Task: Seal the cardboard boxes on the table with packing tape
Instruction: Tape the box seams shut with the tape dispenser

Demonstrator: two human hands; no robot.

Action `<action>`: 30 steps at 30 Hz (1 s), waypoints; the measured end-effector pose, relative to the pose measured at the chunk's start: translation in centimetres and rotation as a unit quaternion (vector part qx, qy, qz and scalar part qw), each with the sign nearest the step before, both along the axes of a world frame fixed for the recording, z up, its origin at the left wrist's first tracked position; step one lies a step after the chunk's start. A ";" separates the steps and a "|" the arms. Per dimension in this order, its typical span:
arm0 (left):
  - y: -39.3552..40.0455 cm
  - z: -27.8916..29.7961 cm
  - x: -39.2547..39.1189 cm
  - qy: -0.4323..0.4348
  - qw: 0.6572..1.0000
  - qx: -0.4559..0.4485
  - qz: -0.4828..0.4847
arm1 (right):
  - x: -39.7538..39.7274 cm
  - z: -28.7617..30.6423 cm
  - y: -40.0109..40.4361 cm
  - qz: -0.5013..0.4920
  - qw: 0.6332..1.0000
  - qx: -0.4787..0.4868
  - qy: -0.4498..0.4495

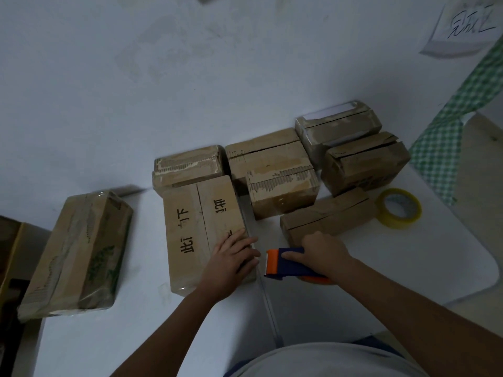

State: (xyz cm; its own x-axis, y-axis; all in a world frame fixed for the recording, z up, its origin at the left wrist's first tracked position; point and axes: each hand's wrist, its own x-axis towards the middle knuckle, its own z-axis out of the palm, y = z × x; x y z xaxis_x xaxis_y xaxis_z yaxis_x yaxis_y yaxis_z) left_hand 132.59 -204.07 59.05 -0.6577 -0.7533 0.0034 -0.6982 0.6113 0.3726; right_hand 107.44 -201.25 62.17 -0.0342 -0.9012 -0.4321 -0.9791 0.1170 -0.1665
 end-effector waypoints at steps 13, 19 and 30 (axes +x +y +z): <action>0.3 -0.3 1.1 0.047 0.999 0.020 0.007 | -3.0 -0.3 1.7 -0.041 0.991 0.100 0.079; 0.2 -0.4 1.0 0.027 0.999 0.019 0.004 | -1.5 -2.9 4.5 -0.114 0.989 0.044 -0.082; 0.1 -0.4 1.3 0.034 0.999 0.017 0.000 | 3.6 -4.3 6.1 -0.184 0.933 -0.095 -0.295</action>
